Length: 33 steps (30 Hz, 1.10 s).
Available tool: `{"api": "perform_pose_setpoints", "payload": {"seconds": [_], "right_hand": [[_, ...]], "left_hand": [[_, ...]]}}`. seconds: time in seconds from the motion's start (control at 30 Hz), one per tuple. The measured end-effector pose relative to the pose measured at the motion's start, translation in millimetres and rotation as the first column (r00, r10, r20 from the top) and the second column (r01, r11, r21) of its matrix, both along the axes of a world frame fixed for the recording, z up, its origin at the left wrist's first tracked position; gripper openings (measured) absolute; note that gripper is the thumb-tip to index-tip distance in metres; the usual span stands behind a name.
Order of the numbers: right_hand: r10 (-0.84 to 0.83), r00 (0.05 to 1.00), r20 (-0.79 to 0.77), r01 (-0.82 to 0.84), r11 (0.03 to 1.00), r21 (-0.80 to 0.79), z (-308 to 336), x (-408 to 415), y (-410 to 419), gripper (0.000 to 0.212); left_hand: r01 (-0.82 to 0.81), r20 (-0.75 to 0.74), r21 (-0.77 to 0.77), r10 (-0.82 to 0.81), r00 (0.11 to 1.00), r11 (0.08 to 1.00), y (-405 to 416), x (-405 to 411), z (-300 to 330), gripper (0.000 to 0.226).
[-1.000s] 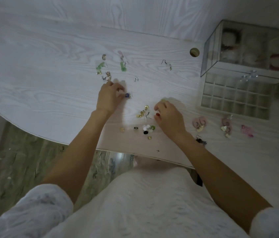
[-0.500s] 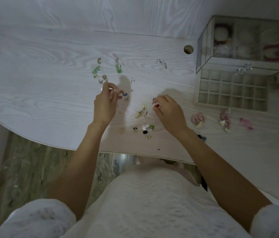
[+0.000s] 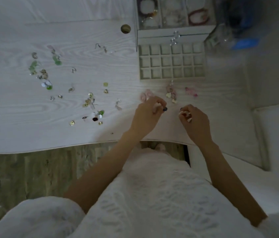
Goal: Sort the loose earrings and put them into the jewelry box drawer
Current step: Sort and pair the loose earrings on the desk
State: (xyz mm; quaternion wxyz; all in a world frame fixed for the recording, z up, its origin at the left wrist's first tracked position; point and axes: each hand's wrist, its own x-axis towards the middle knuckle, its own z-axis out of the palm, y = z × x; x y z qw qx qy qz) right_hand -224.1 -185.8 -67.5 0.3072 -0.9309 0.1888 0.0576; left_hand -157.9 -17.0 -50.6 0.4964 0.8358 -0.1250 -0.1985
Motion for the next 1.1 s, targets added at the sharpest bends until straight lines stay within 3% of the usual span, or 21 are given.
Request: {"api": "perform_pose_setpoints", "payload": {"seconds": [0.27, 0.37, 0.6, 0.7, 0.83, 1.1], "right_hand": [[0.150, 0.984, -0.092, -0.148, 0.989, 0.024, -6, -11, -35, 0.018], [0.120, 0.989, -0.086, -0.109, 0.986, 0.124, -6, -16, -42, 0.024], [0.041, 0.992, -0.116, -0.028, 0.993, 0.111, -9, -24, -52, 0.054], [0.060, 0.988, -0.141, -0.042, 0.991, 0.124, -15, -21, -40, 0.054], [0.077, 0.996, -0.053, -0.072, 0.994, 0.082, -21, -14, -22, 0.047], [0.225, 0.974, -0.035, -0.221, 0.970, 0.104, -23, -8, -1, 0.066]], "left_hand": [[0.076, 0.121, 0.228, -0.106, 0.987, 0.971, -75, -31, -40, 0.026], [0.067, 0.120, 0.263, -0.101, 0.988, 0.963, -79, -41, -44, 0.040], [0.032, 0.258, 0.408, -0.149, 0.954, 0.913, -59, -57, -43, 0.053], [0.019, 0.227, 0.455, -0.136, 0.964, 0.890, -58, -55, -40, 0.053], [0.013, 0.179, 0.457, -0.106, 0.978, 0.889, -63, -47, -39, 0.046], [-0.030, 0.145, 0.444, -0.038, 0.989, 0.895, -60, -49, -41, 0.044]]}}
